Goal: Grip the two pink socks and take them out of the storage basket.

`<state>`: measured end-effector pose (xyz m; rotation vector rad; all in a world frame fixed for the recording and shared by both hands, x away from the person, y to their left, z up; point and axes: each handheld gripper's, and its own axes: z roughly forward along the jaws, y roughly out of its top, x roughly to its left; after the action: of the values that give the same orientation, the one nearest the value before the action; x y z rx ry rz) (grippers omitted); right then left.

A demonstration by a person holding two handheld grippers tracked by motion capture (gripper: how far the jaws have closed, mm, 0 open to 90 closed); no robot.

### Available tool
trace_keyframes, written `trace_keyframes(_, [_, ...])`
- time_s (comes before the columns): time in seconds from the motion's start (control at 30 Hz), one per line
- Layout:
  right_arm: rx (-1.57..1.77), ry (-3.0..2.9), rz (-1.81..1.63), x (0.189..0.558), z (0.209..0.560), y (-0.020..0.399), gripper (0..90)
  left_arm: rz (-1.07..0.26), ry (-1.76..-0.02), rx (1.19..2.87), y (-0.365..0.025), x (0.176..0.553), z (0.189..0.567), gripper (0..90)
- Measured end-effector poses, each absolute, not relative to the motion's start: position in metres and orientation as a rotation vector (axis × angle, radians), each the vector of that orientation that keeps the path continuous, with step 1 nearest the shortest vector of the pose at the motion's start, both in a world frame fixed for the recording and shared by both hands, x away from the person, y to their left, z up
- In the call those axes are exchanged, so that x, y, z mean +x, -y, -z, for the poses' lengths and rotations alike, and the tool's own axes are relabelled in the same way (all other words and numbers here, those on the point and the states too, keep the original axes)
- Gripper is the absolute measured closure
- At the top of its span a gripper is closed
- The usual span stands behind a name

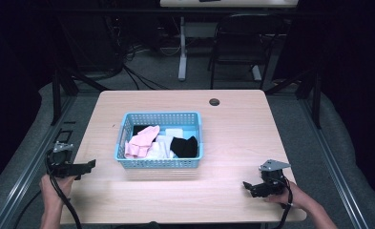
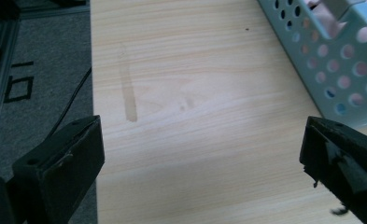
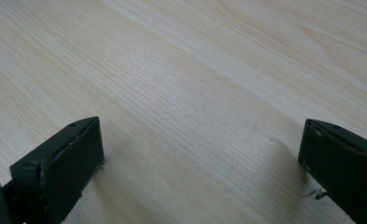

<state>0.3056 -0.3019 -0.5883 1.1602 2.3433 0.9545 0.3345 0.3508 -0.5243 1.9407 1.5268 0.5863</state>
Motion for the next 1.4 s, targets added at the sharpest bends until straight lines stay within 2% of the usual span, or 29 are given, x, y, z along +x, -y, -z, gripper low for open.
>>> trace_keyframes(0.47, [1.104, -2.328, -0.957, 0.304, 0.589, 0.3, 0.0, -0.554, -1.469, 1.971, -0.334, 0.342, 0.496, 0.0])
trace_keyframes(0.83, [1.162, -2.341, -0.972, 0.307, 0.589, 0.302, 0.0, -0.548, -1.398, 2.037, -0.317, 0.357, 0.457, 0.0])
trace_keyframes(1.17, [1.17, -2.346, -0.969, 0.307, 0.589, 0.302, 0.0, -0.474, -1.295, 2.11, -0.28, 0.383, 0.43, 0.0])
trace_keyframes(1.4, [1.17, -2.347, -0.97, 0.307, 0.589, 0.302, 0.0, -0.441, -1.243, 2.18, -0.253, 0.401, 0.427, 0.2])
